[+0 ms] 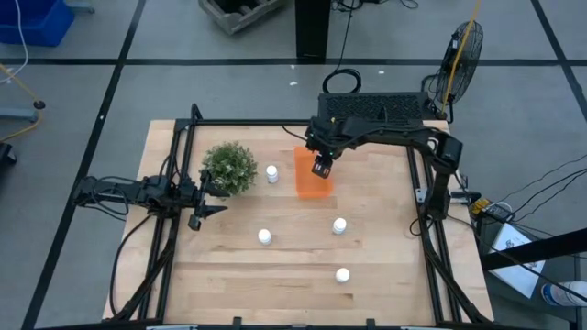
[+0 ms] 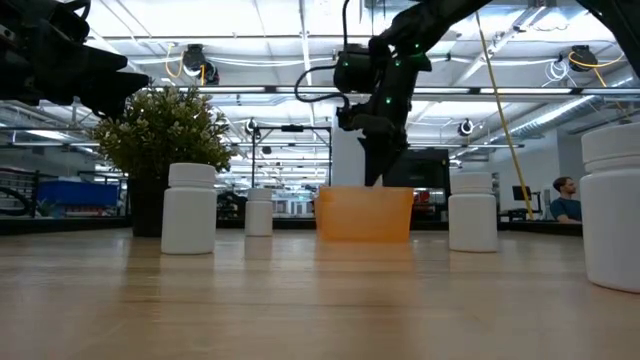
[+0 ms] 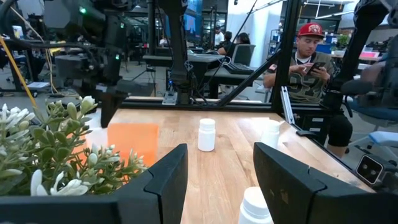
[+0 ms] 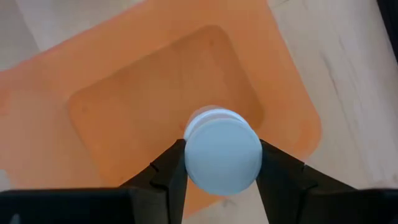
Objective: Pick and place pill bottles into a basket
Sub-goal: Put the white pill bottle into the orange bin
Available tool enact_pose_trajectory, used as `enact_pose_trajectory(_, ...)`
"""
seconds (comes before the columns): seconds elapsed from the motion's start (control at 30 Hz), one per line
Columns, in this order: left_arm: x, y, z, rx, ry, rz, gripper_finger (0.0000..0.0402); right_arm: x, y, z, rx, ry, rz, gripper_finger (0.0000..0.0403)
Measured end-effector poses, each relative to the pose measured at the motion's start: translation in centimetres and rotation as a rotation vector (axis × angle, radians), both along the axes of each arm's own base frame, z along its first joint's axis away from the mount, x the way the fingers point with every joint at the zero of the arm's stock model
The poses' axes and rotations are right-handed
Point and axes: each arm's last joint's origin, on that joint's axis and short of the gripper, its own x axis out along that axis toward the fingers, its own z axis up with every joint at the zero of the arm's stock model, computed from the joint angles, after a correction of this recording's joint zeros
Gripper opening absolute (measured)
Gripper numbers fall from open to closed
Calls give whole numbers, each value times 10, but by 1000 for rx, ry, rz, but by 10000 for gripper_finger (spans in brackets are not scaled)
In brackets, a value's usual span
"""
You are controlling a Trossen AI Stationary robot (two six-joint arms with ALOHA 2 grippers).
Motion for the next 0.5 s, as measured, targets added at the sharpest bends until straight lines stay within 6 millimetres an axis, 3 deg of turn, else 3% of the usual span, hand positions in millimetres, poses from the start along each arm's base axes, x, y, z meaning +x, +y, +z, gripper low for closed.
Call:
enact_pose_trajectory(0.3,0,0,0,0,3,-5,186,6,-13,-24,32,16,-9,142)
enact_pose_trajectory(0.5,0,0,-1,2,9,-7,186,10,-14,-28,48,1,1,142)
